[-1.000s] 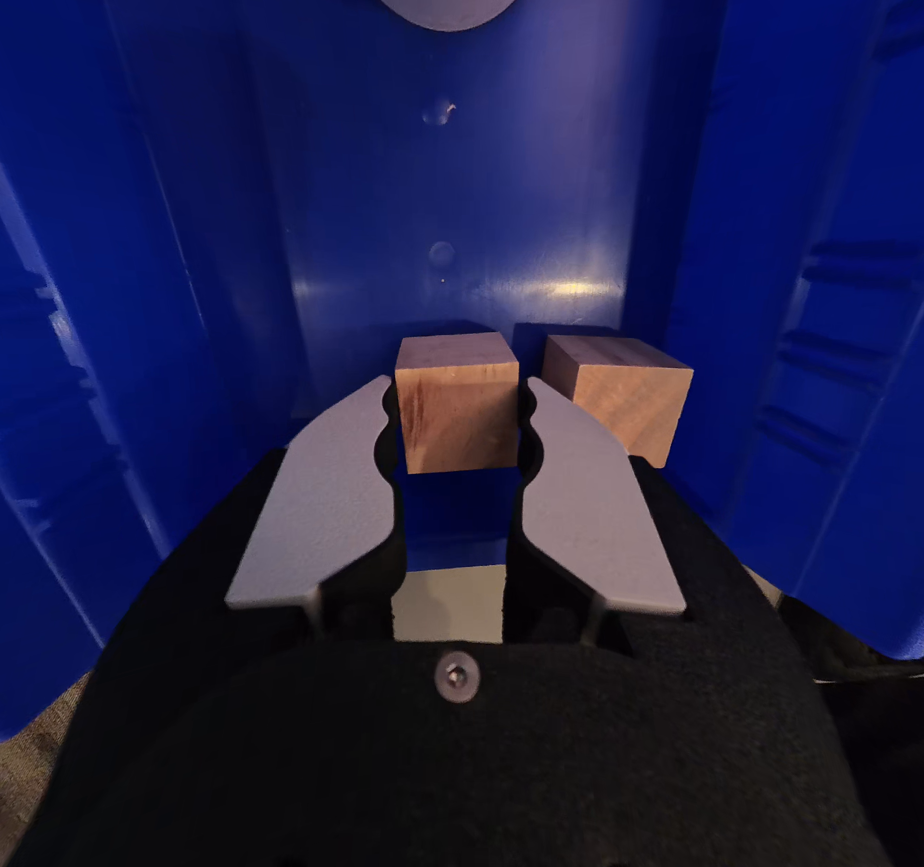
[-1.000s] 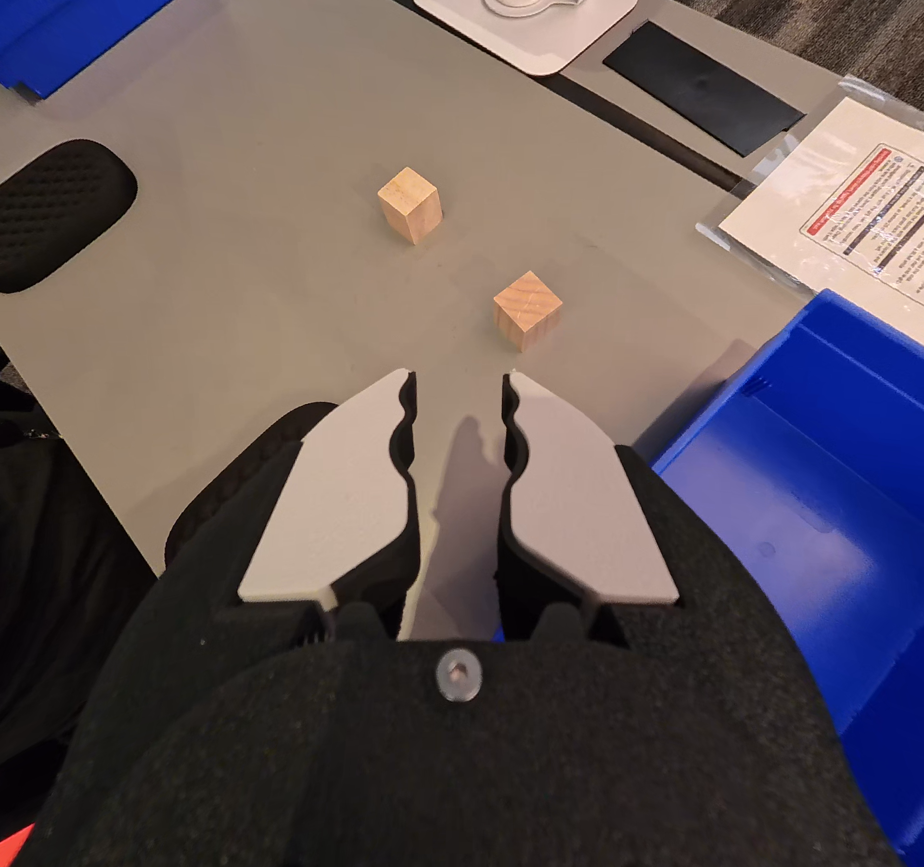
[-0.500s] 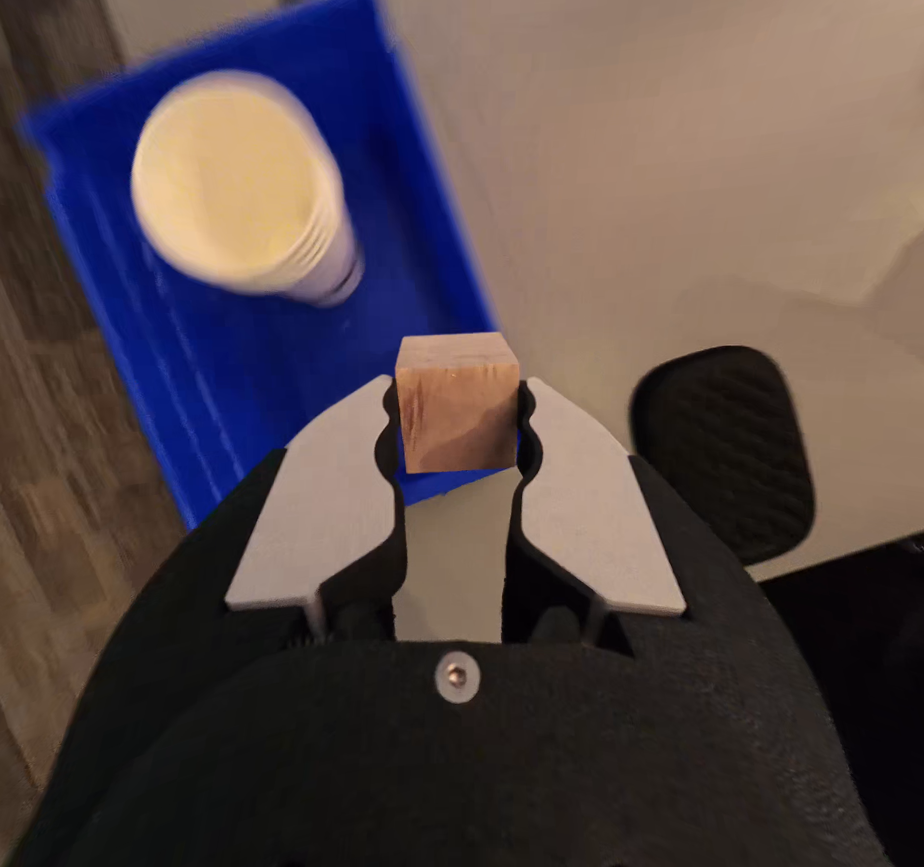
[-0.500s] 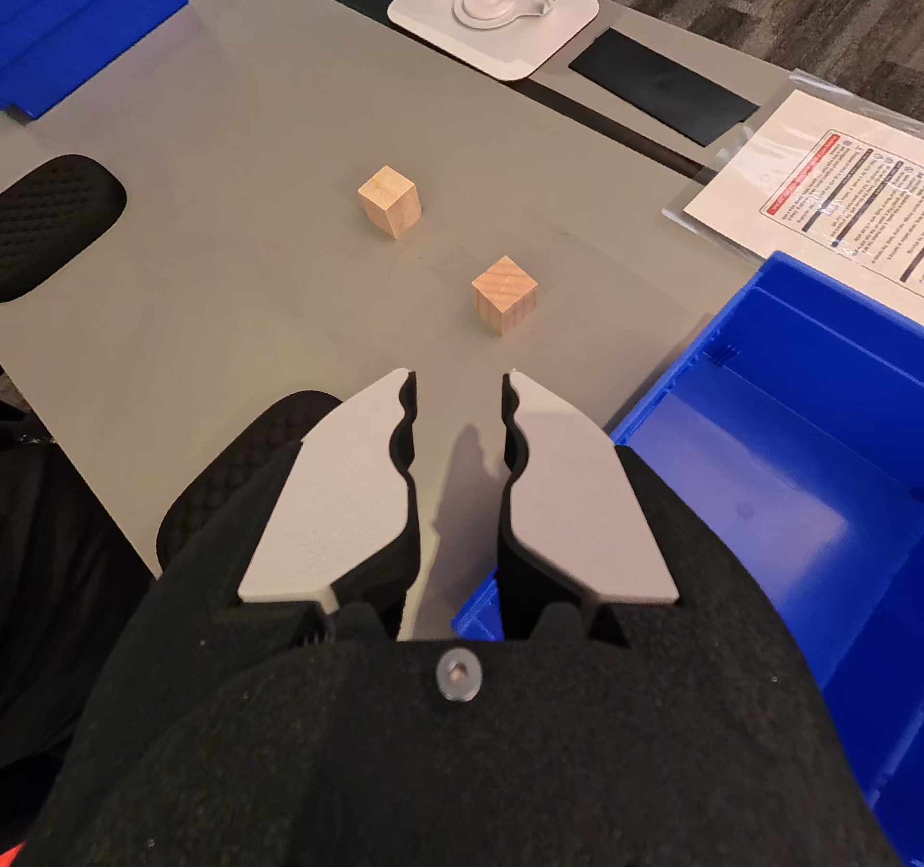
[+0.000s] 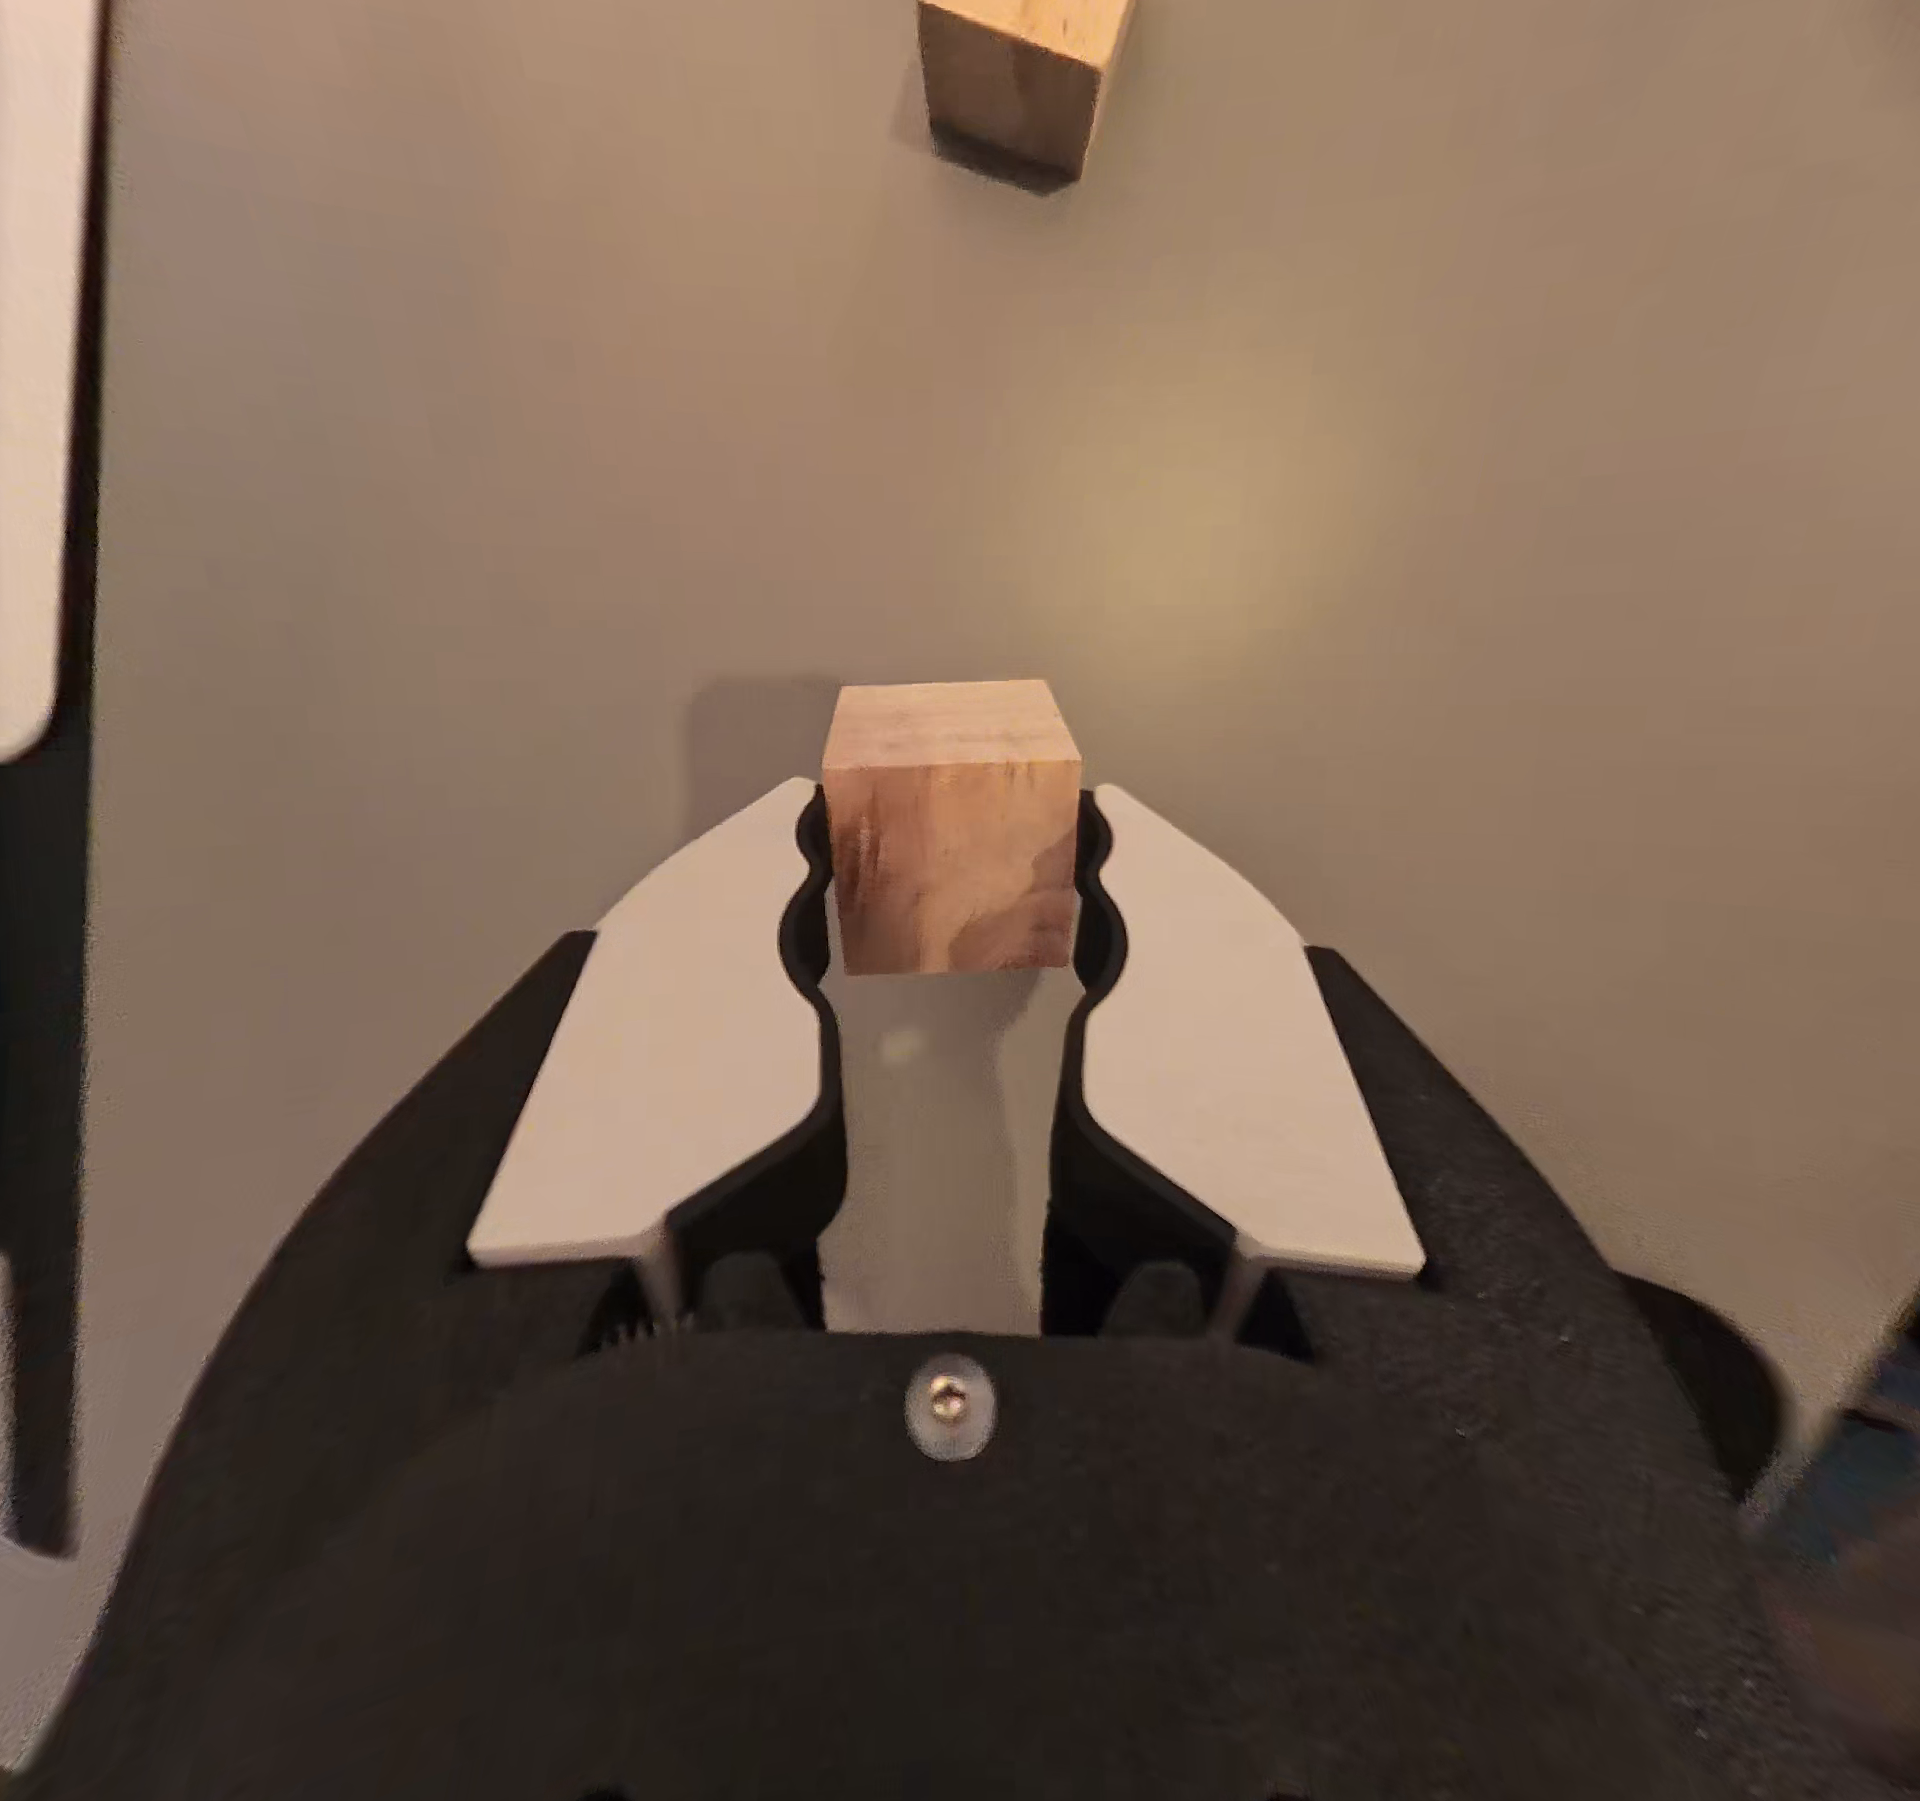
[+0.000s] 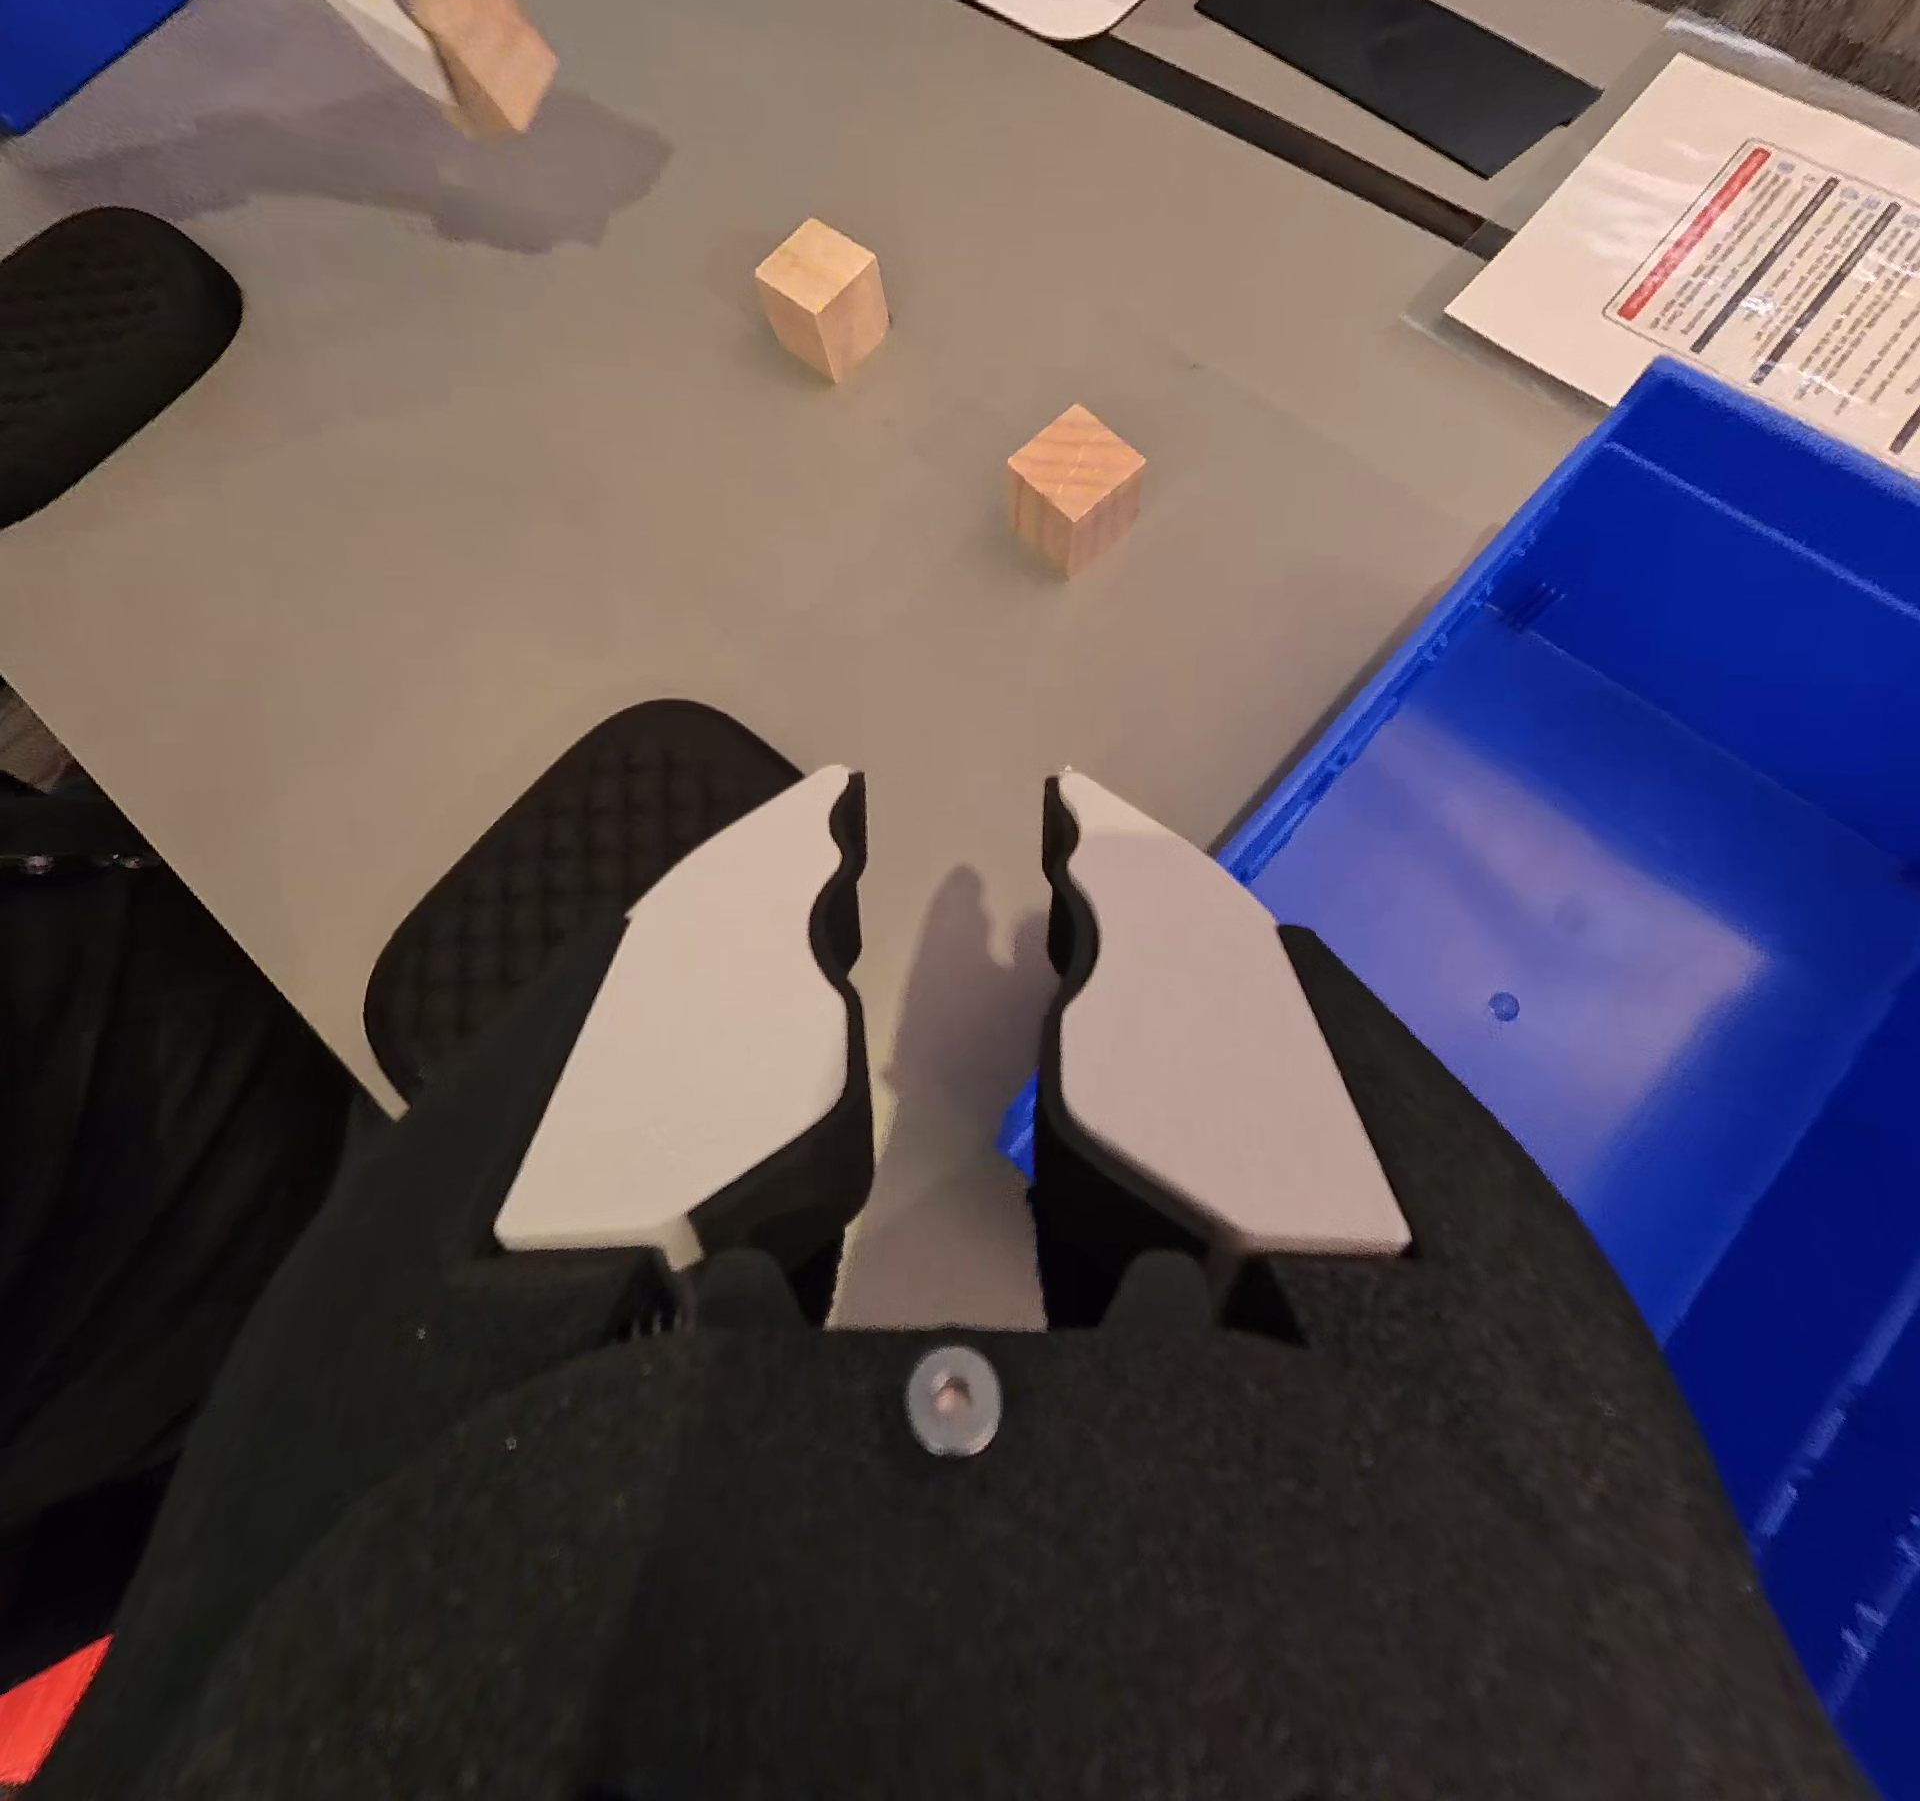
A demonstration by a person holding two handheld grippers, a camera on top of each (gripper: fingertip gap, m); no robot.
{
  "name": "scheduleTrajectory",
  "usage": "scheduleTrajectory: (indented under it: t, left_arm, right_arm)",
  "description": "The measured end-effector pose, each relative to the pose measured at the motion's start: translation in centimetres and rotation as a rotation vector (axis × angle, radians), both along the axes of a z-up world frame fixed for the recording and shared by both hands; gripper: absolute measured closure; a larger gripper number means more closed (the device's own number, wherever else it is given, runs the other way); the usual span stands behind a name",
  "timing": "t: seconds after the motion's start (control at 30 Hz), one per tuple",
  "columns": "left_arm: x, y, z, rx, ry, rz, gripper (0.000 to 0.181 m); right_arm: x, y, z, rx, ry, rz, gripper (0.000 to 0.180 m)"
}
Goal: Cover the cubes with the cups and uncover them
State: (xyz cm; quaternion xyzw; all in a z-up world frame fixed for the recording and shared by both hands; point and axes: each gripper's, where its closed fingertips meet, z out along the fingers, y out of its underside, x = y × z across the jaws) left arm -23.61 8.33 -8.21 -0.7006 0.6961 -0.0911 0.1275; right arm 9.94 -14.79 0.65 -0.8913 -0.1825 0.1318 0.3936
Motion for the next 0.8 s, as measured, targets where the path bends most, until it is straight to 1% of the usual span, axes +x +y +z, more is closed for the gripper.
scheduleTrajectory:
  t: [0.1,0.2,0.37,0.63,0.8]
  left_arm:
    - [1.3,1.2,-2.7,0.026,0.053,-0.110,0.137]
    - [1.5,1.5,-4.0,-0.019,0.077,-0.176,0.136]
    - [1.4,2.2,-4.1,-0.035,0.088,-0.257,0.137]
    - [1.6,3.1,-5.1,0.018,0.187,-0.326,0.137]
    - [1.7,3.1,-5.6,0.017,0.207,-0.348,0.136]
  right_arm:
    - [0.1,-0.8,-0.5,-0.018,-0.014,0.001,0.148]
    - [0.2,-1.3,-1.0,-0.033,-0.028,0.002,0.148]
    - [0.8,-1.1,-1.6,-0.024,-0.025,-0.016,0.148]
    - [1.4,-0.8,-2.6,-0.052,0.000,-0.022,0.148]
    - [1.5,-0.8,-2.6,-0.051,0.002,-0.023,0.148]
